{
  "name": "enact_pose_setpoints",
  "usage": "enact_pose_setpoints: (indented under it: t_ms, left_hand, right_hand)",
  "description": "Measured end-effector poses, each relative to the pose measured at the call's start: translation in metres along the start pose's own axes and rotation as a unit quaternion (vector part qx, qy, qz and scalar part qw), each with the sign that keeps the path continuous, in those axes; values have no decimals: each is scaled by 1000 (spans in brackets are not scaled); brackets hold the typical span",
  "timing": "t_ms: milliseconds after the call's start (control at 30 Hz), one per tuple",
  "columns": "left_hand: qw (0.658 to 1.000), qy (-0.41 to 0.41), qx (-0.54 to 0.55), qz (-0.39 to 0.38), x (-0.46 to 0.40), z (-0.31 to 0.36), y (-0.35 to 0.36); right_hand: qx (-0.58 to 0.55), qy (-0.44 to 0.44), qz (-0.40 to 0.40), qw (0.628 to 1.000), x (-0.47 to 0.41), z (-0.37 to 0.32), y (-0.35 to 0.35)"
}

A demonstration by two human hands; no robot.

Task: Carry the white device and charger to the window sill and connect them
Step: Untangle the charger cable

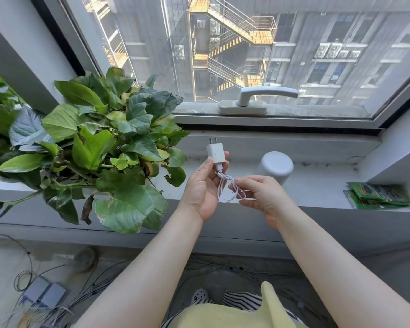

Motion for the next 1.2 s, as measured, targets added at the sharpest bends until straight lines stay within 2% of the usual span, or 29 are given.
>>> enact_pose_setpoints:
  t_ms: [267,433,700,867,1000,1100,1200]
  left_hand:
    - [999,23,-29,-16,1,4,3]
    - [998,54,-32,-4,-1,15,-2]
    - [999,42,-22,-4,-1,12,-1]
    - [1000,21,2,8,-1,11,-2]
    - [997,8,63,38,-6,12,-9]
    - [991,-3,124,56,-9,13,-13]
    - [985,-13,158,65,-11,11,-15]
  right_hand:
    - [61,-98,21,993,4,-19,8]
    - [-7,-50,27,998,1,-14,5]
    - [-104,-5,68,992,3,-7,1]
    - [-84,-47,57,994,3,-12,-3]
    - [-69,-91,97,989,8,-22,-17]
    - [-118,-109,137,977,13,-27,-28]
    - [-208,-132,145,958,20,-32,-35]
Point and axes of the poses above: each hand's wrist, its own x-axis away from the middle knuckle, its own y-axis out of the palm, z = x × y, the point moved 9 cm from there along -x, towards the middle knuckle, and after that the axes turned 6 degrees about z, right-handed, at the moved point
